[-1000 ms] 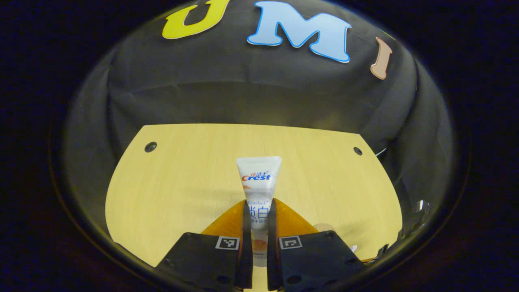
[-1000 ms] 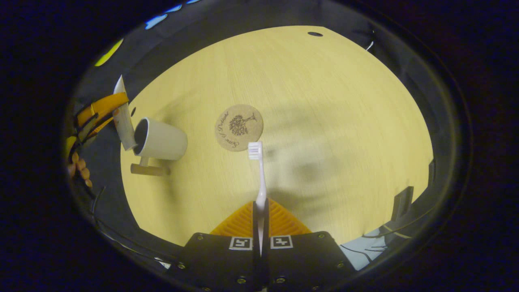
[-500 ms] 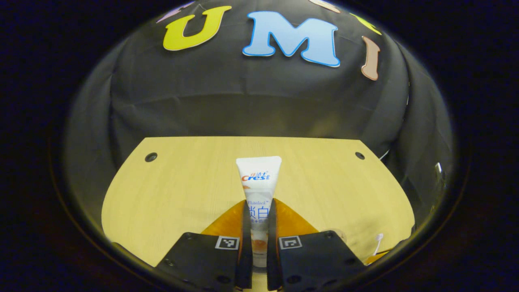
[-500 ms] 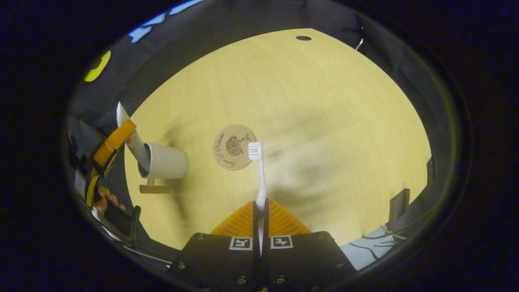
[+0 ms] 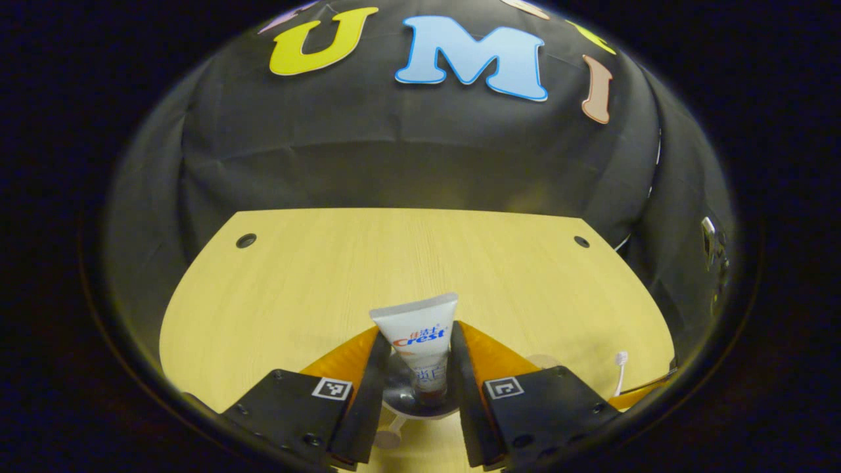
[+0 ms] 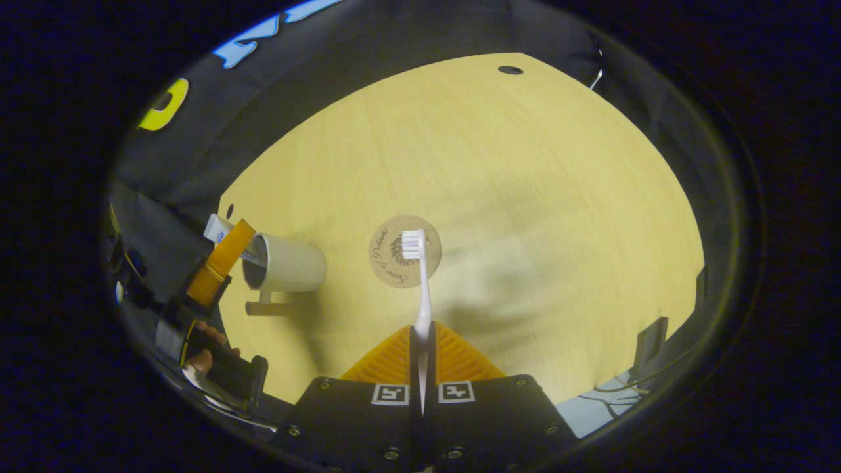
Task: Put the toothbrush and toothpaste on the desktop into the cup, then pick up the cup and place it on the coaster on the desktop.
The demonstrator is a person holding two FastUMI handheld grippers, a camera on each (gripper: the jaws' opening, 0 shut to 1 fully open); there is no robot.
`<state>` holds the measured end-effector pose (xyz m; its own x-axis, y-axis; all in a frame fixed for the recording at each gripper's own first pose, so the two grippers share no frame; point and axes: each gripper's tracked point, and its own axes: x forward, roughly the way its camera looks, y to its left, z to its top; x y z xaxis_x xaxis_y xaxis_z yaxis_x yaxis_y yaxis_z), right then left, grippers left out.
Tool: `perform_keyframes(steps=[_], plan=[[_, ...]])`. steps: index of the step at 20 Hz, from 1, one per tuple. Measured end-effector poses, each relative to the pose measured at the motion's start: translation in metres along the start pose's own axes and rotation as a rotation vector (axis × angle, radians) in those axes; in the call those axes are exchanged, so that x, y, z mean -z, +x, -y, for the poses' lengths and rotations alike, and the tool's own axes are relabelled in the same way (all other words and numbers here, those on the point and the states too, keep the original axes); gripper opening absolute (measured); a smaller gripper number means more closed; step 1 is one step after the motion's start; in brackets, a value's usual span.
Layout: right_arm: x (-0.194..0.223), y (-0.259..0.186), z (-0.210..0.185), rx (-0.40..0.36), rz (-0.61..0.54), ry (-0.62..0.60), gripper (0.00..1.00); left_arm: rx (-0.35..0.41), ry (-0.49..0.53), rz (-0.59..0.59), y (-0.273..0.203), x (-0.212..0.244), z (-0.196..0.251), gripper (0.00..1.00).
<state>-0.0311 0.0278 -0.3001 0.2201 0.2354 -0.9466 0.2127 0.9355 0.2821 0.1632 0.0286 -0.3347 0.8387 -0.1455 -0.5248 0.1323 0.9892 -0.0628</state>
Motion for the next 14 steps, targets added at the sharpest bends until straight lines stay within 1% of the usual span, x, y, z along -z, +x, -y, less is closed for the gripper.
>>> perform_keyframes(steps=[3, 4, 6, 7, 8, 10, 13, 14], plan=[[-0.010, -0.003, -0.014, -0.026, 0.034, -0.008, 0.02, 0.007, 0.009, 0.028, -0.016, -0.006, -0.002, 0.59], [-0.014, -0.004, -0.020, -0.037, 0.045, -0.011, 0.02, 0.005, 0.010, 0.035, -0.023, -0.007, -0.003, 0.64], [-0.023, -0.005, -0.033, -0.057, 0.070, -0.024, 0.02, 0.007, -0.001, 0.042, -0.032, -0.008, -0.002, 0.69], [-0.028, -0.005, -0.040, -0.066, 0.082, -0.032, 0.02, 0.009, -0.008, 0.044, -0.039, -0.007, -0.002, 0.66], [-0.032, -0.005, -0.047, -0.077, 0.095, -0.038, 0.02, 0.007, -0.012, 0.048, -0.045, -0.007, -0.004, 0.69], [-0.041, -0.005, -0.062, -0.095, 0.119, -0.058, 0.02, 0.004, -0.015, 0.060, -0.058, -0.008, -0.008, 0.69], [-0.053, -0.007, -0.085, -0.125, 0.141, -0.079, 0.02, -0.013, -0.027, 0.074, -0.079, -0.011, -0.021, 0.73], [-0.057, -0.007, -0.090, -0.134, 0.145, -0.084, 0.05, -0.018, -0.032, 0.077, -0.084, -0.011, -0.025, 0.73]])
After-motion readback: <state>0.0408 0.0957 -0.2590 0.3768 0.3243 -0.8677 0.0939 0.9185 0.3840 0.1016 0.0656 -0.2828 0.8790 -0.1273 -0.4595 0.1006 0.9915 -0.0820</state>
